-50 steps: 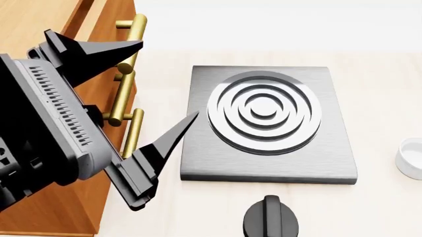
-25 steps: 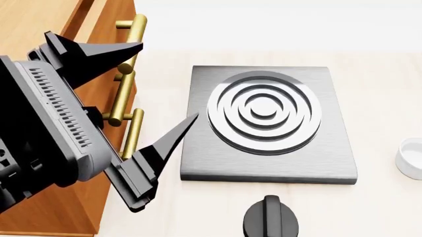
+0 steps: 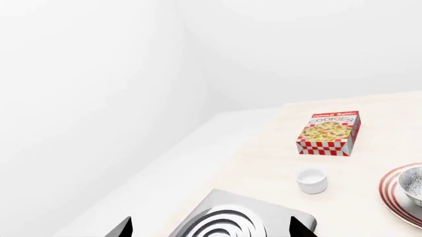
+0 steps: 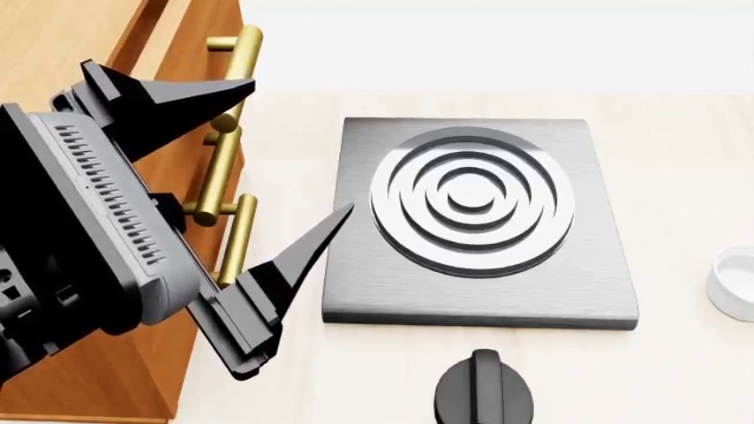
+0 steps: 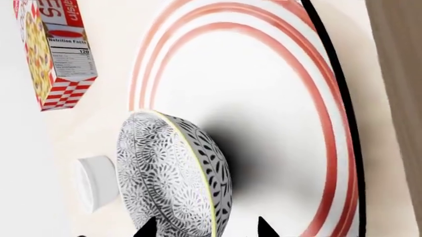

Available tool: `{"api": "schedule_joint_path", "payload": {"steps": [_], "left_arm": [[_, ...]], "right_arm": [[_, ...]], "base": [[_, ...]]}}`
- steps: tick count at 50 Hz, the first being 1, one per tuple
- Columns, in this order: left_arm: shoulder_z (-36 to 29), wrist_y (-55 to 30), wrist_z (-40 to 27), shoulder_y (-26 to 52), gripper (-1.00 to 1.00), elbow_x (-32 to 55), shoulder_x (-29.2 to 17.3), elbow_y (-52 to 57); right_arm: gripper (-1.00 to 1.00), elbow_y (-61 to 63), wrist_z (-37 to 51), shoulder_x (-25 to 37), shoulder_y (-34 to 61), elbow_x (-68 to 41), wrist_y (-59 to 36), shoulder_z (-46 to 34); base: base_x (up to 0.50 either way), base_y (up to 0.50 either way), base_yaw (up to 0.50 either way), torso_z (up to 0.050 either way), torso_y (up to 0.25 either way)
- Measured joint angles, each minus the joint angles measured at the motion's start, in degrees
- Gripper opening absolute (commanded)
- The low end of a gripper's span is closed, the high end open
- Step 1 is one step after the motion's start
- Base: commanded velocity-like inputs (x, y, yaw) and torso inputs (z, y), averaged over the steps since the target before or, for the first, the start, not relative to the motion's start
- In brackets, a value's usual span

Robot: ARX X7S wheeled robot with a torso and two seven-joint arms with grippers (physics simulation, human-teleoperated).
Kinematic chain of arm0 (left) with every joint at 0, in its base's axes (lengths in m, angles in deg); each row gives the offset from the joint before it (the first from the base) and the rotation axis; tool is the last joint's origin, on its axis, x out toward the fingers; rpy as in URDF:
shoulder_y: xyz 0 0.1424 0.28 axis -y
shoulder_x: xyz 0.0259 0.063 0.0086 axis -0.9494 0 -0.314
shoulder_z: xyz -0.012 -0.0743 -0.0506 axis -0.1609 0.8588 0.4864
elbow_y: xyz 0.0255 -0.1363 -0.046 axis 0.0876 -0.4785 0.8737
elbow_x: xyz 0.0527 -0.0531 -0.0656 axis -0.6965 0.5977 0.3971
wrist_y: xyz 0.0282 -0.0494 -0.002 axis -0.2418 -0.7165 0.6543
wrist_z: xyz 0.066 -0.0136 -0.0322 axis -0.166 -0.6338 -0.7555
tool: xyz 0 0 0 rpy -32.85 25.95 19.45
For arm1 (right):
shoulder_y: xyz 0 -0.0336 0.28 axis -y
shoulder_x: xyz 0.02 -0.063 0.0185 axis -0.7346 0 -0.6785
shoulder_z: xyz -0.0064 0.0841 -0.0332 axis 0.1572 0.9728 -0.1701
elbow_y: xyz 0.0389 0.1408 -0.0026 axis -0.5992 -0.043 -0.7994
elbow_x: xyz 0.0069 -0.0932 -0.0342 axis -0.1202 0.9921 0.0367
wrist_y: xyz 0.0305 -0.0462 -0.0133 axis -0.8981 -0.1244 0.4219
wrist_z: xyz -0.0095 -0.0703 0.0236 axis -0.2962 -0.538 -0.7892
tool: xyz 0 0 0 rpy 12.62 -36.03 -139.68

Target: Pick the akita bowl on the wooden cabinet and place it on the plate.

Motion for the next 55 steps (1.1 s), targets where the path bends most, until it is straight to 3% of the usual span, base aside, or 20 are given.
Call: {"api": "schedule_joint_path", "payload": {"steps": [23,55], "left_arm": [[0.27,-0.36,-0.56,0.25,1.00,0.78,-0.33,0.37],[0.29,-0.41,-1.21,0.49,1.00,1.54,-0.70,0.42]], "right_arm": [[1.00,2.84,-0.36,-0.01,-1.62,1.67,0.54,2.09],[1.00,21.22,7.77,3.14,-11.74,12.96,9.10,13.10]], "base": [[0.00,0.00,0.00,0.000,0.000],[0.00,0.00,0.00,0.000,0.000]]}}
